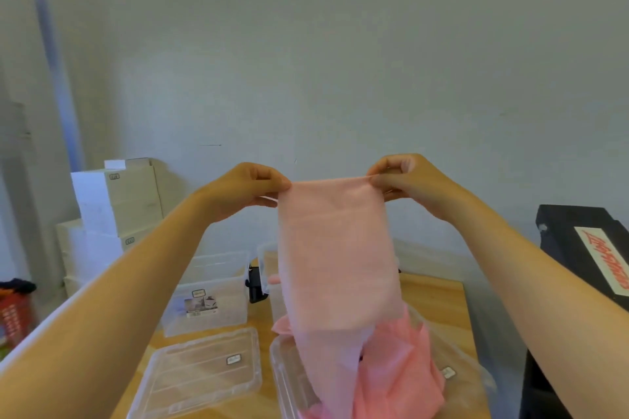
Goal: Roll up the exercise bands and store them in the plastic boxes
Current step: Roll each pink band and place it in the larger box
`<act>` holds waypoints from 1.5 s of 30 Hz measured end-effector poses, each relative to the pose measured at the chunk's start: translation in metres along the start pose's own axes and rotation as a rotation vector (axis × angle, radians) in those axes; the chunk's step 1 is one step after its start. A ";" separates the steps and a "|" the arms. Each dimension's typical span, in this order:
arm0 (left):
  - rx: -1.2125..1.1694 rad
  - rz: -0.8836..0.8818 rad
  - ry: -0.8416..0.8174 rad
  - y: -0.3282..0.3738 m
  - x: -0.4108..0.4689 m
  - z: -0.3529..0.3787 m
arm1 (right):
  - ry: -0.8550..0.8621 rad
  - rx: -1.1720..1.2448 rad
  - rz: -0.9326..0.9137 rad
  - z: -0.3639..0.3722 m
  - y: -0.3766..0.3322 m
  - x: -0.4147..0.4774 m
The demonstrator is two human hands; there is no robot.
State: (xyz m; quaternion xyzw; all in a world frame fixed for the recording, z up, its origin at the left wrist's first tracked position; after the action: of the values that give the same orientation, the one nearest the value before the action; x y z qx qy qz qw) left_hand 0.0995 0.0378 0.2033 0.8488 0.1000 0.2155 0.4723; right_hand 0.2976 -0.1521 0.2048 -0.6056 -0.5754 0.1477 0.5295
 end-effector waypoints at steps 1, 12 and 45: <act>0.096 -0.013 0.050 -0.004 0.005 -0.001 | 0.028 -0.043 0.013 0.001 0.005 0.004; 0.370 0.014 0.219 -0.058 0.007 0.026 | 0.141 -0.124 0.163 0.027 0.070 -0.001; 0.097 -0.323 0.116 -0.250 -0.026 0.117 | -0.170 -0.438 0.401 0.130 0.218 -0.016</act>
State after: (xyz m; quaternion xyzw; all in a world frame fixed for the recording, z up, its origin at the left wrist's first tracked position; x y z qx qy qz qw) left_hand 0.1388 0.0727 -0.0690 0.8295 0.2725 0.1804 0.4530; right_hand 0.3085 -0.0558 -0.0303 -0.7923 -0.5048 0.1718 0.2964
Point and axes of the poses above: each hand's wrist, its own x-axis towards the middle knuckle, its own z-axis out of the palm, y = z × x, the point moved 4 cm from there along x, towards the middle knuckle, and after that the axes turned 4 degrees about -y, right-handed, at the moved point
